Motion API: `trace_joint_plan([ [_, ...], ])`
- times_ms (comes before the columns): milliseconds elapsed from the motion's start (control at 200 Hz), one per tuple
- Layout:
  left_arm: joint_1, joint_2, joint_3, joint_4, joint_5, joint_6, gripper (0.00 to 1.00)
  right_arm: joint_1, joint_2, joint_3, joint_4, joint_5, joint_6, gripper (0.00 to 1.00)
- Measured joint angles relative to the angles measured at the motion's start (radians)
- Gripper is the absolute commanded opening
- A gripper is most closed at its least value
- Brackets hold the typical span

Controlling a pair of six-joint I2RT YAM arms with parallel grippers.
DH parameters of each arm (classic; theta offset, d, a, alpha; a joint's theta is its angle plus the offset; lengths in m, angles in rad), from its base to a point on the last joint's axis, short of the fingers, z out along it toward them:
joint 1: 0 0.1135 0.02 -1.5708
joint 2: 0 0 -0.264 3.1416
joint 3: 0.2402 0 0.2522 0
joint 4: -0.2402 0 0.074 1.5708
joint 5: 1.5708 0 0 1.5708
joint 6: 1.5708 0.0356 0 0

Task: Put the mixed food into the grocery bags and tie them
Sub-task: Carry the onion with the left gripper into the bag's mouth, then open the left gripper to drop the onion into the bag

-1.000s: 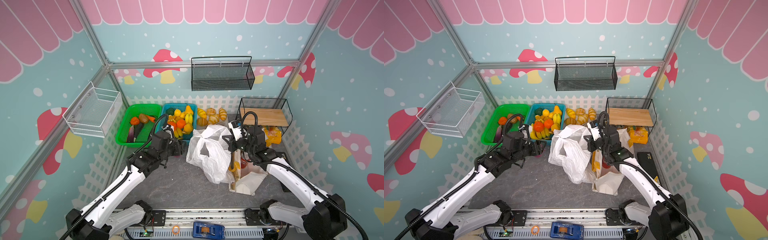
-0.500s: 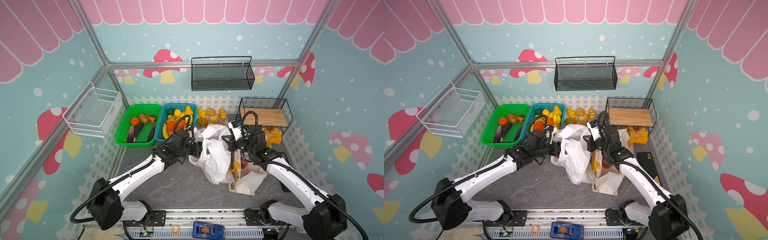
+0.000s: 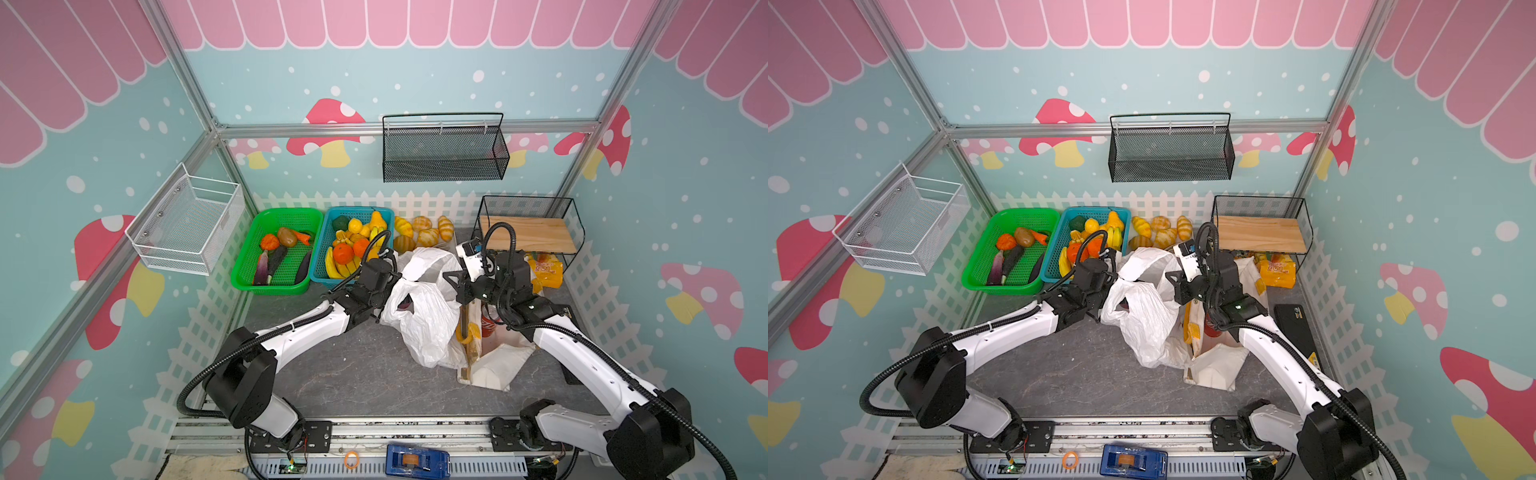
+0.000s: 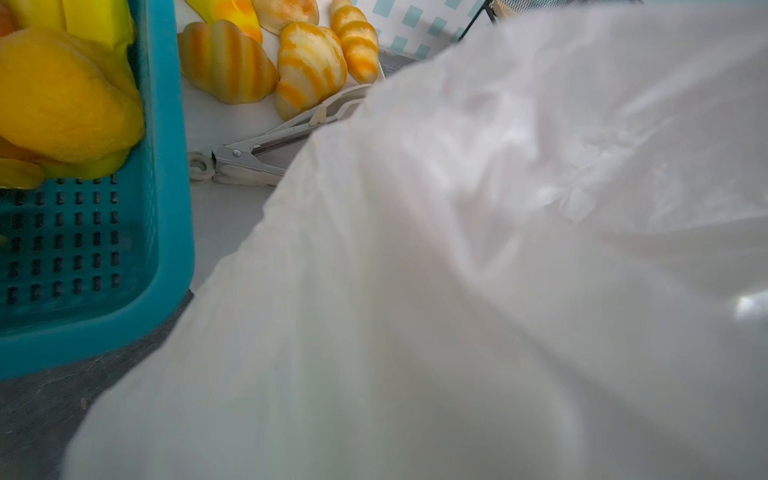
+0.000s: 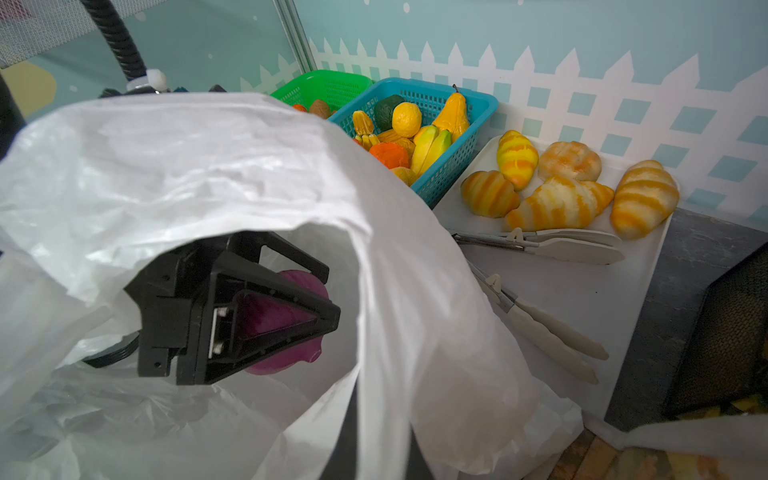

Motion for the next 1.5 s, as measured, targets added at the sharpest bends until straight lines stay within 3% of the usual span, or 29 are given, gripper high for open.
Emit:
trace_joint_plan([
  [610, -0.011, 0.028, 0.026, 0.103, 0.052, -0.077, 0.53, 0.0, -0.004, -0.02, -0.001, 0.003, 0.008, 0.0],
  [856, -0.085, 0.061, 0.026, 0.002, -0.06, 0.043, 0.6, 0.0, -0.002, -0.003, -0.026, 0.011, 0.008, 0.0],
  [1046, -0.09, 0.064, 0.011, -0.058, -0.124, 0.099, 0.71, 0.0, -0.002, -0.002, -0.032, 0.026, 0.008, 0.0],
  [1496, -0.09, 0.04, -0.011, -0.068, -0.126, 0.126, 0.83, 0.0, -0.003, -0.019, -0.032, 0.062, 0.003, 0.0],
])
